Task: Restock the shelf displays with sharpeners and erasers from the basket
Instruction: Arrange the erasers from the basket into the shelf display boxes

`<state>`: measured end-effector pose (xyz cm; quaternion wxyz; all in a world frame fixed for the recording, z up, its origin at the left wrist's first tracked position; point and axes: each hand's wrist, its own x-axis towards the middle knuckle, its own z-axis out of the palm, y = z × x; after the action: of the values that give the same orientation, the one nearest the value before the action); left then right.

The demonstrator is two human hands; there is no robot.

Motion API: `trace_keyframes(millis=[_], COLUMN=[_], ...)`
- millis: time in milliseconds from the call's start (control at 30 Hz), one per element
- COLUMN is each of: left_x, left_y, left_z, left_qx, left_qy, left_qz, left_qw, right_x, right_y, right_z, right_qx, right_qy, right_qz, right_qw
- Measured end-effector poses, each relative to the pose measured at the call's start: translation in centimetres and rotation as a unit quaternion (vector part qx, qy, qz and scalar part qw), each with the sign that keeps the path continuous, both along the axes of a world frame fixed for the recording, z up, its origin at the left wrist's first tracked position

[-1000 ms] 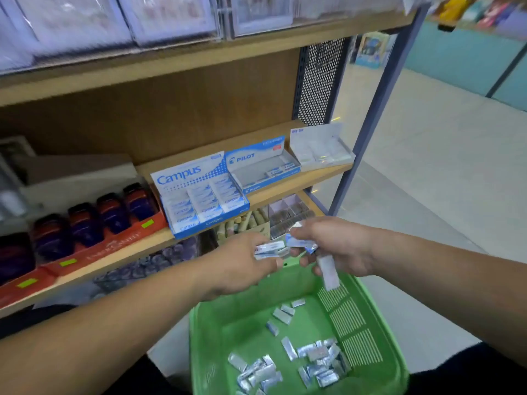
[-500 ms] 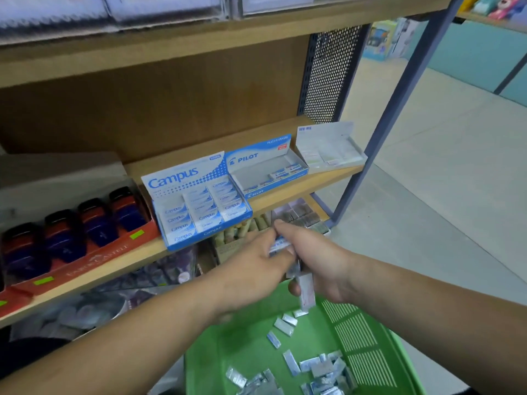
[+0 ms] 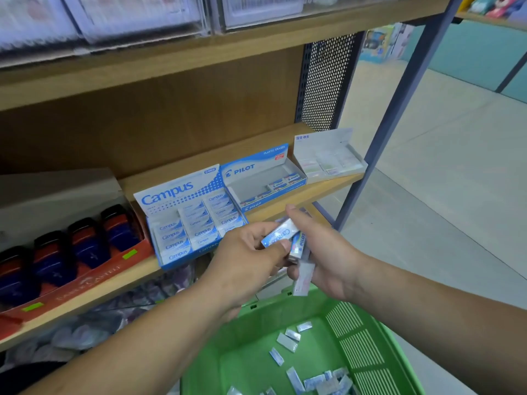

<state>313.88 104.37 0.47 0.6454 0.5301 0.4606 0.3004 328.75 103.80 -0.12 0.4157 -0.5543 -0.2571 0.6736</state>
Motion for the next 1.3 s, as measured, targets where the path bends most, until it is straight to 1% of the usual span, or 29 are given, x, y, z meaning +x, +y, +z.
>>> trace_keyframes(millis=[67, 167, 367, 467, 567, 600, 667, 767, 833, 900, 1067, 1167, 1233, 1300], left_x=[-0.2, -0.9, -2.6, -3.3, -4.1, -4.5, -5.3, -7.5, -9.5, -11.3, -14.2, -15.1, -15.2, -15.1], left_y=[0.2, 0.9, 1.9, 2.2, 2.8, 3.1, 3.7, 5.7, 7.7, 9.8, 12.9, 14.0, 14.2, 14.2], left_z=[-0.1, -0.4, -0.3, -0.1, 0.7, 0.7, 1.0, 1.8, 2.1, 2.0, 0.8, -0.4, -0.8, -1.1], left_qx=[0.005, 0.024, 0.005, 0.006, -0.007, -0.006, 0.017, 0.057, 0.087, 0.115, 0.188, 0.223, 0.246, 0.281], left_qy=[0.019, 0.059, 0.064, 0.072, 0.07, 0.077, 0.106, 0.163, 0.232, 0.278, 0.394, 0.461, 0.504, 0.546], left_qz=[-0.018, -0.018, -0.079, -0.05, -0.022, -0.02, -0.002, 0.056, 0.094, 0.12, 0.097, 0.097, 0.088, 0.072], left_qw=[1.0, 0.998, 0.995, 0.996, 0.997, 0.997, 0.994, 0.983, 0.964, 0.946, 0.894, 0.853, 0.823, 0.786], right_x=[0.1, 0.0, -0.1, -0.3, -0.7, -1.0, -1.8, -3.4, -4.5, -5.7, -7.6, -7.7, -7.5, -7.2], right_y=[0.2, 0.4, 1.0, 1.4, 2.0, 2.3, 2.8, 3.7, 4.7, 5.9, 9.1, 10.4, 11.2, 11.7], right_z=[-0.2, -0.4, -0.2, -0.2, 0.2, 0.2, 0.3, 0.7, 0.8, 0.7, -0.5, -1.3, -1.5, -1.7], right_qx=[0.022, 0.039, 0.033, 0.031, 0.03, 0.035, 0.049, 0.068, 0.073, 0.087, 0.122, 0.15, 0.164, 0.162], right_qy=[-0.023, -0.056, -0.037, -0.021, 0.015, 0.012, -0.018, -0.102, -0.133, -0.167, -0.289, -0.316, -0.318, -0.32], right_qz=[-0.01, -0.017, 0.003, 0.016, 0.026, 0.03, 0.036, 0.039, 0.045, 0.069, 0.137, 0.146, 0.136, 0.124], right_qw=[0.999, 0.998, 0.999, 0.999, 0.999, 0.999, 0.998, 0.992, 0.987, 0.98, 0.94, 0.925, 0.924, 0.925])
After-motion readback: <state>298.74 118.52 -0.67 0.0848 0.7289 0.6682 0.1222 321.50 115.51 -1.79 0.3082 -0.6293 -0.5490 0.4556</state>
